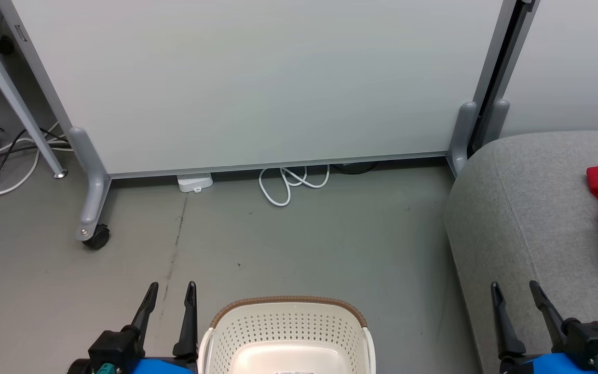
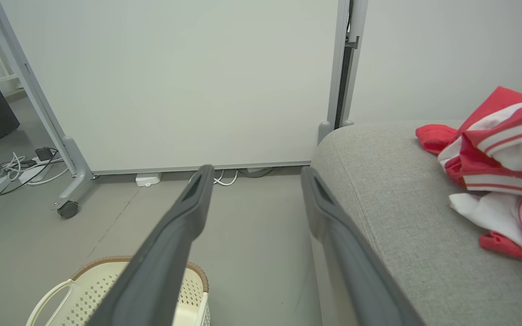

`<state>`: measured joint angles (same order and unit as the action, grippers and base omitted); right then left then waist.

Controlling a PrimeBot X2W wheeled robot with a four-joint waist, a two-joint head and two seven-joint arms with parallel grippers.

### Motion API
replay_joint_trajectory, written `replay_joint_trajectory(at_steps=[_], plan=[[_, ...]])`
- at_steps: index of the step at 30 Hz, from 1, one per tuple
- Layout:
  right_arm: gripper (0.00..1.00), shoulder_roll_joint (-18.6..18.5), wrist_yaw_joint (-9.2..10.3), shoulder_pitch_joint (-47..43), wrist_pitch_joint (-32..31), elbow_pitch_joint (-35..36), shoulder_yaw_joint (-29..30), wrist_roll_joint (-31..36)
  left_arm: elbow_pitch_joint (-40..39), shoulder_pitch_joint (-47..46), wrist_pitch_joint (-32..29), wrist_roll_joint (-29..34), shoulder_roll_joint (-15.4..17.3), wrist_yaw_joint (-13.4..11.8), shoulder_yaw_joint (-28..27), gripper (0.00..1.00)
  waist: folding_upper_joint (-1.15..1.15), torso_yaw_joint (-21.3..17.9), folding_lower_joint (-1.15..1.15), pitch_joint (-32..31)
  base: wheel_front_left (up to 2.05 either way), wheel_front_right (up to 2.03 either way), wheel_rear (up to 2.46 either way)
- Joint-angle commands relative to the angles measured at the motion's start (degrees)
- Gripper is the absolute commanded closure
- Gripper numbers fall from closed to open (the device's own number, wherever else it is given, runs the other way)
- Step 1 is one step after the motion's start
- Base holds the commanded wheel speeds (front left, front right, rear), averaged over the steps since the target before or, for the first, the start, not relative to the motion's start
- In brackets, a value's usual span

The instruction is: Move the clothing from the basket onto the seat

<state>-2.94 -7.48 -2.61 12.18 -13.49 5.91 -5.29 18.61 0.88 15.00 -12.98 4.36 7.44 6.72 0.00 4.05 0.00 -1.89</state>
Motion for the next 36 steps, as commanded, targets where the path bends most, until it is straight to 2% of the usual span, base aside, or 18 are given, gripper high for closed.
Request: replay_joint_trajectory(at_steps=[1,14,15,28,36], plan=[[0.00,0.1,-0.03,-0.6,0.2,-0.1,-0.1,-0.3,0.0,-0.6,0.3,0.3,0.0,0.1,0.2,0.00,0.00,0.0,0.00,0.0,0.00,0.00,0.00],[0.00,0.1,-0.03,-0.5,0.7,-0.3,-0.3,-0.9,-0.2,-0.3,0.3,0.3,0.0,0.0,0.4,0.00,0.00,-0.1,0.00,0.3,0.00,0.00,0.00],[1.00,0.0,0.00,0.0,0.3,-0.4,-0.3,-0.7,-0.1,0.0,0.0,0.2,-0.2,0.0,0.4,1.00,0.00,-0.1,0.00,0.3,0.00,0.00,0.00],[1.00,0.9,0.00,-0.6,-0.5,-7.2,-0.4,-1.3,6.2,3.9,-0.4,-0.5,-1.1,0.0,0.9,1.00,0.00,-0.2,0.01,0.3,0.00,0.00,0.00],[1.00,0.8,0.00,0.5,-2.6,-6.4,-0.2,-10.8,5.1,2.6,-2.5,-9.5,-0.9,0.0,-0.4,1.00,0.00,-0.4,0.01,0.4,0.00,0.00,0.00]])
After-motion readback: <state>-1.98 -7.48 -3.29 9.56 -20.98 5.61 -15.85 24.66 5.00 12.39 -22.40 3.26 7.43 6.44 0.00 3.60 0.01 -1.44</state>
